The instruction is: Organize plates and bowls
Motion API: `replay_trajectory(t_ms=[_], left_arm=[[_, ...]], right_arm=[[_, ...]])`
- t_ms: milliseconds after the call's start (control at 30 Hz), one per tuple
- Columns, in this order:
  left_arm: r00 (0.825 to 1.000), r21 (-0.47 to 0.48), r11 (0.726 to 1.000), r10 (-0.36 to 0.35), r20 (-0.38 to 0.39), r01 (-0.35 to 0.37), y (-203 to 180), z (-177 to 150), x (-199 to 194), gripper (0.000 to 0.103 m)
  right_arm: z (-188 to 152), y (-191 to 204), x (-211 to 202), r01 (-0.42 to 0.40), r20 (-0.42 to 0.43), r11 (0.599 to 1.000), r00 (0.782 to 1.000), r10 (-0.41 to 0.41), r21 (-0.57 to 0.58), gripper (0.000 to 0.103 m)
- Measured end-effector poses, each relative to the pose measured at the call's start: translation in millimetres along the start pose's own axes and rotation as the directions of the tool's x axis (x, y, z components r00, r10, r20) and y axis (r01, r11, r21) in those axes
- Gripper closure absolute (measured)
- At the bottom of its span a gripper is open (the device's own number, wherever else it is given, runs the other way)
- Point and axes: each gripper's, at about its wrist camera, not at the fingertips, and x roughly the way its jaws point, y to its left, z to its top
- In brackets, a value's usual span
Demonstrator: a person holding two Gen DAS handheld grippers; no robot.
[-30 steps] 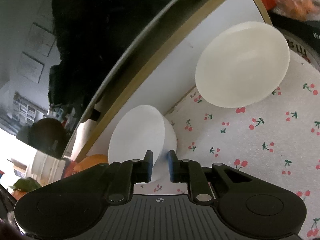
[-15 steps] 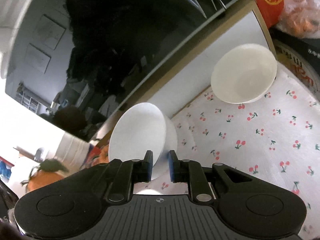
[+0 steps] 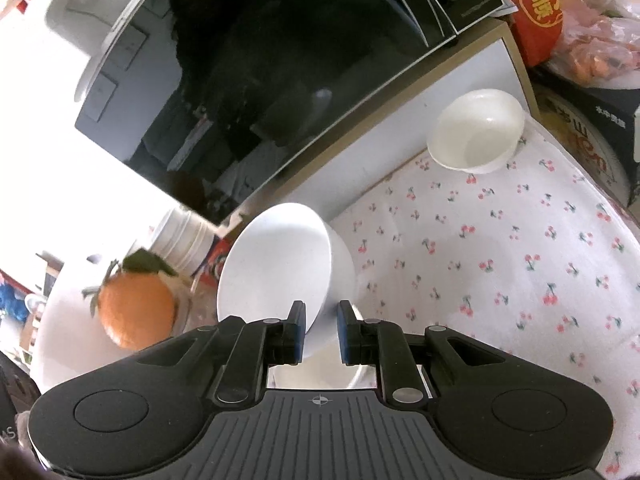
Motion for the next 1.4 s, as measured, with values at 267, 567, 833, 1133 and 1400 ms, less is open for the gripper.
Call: replay_trajectory(t_ms=[267,567,833,1133,1400], left_arm=[[0.999,-0.006,0.999,-0.034,-0.04,0.034,-9,-25,-3,0.094],[0.993,0.062,0.997,-0.047,-0.111,0.054,-45,-56,22,0.093],[0.983,0.108,0.993,-0.016,-0.181,0.036,-65,-76,45,0.093],[0.981,0.204,0.979,0.033,-0.191,0.006,-78,-88,56,0.093],[0.977,0.265,0.964,0.08,-0.197,-0.025,-90,-93,62,0.091]], right_arm=[[-13,-12,-30,0.038,0.003,0.999,0.999,-0.038,-0.009,0.086],[-16,-56,-51,0.126,-0.004,0.991,0.992,-0.126,0.046,0.086],[-17,-89,-51,0.197,-0.075,0.972,0.979,-0.189,0.127,0.086],[-18,-107,-40,0.244,-0.134,0.959,0.965,-0.225,0.148,0.086],[-18,-115,-32,0.275,-0.163,0.951,0.954,-0.251,0.143,0.085]])
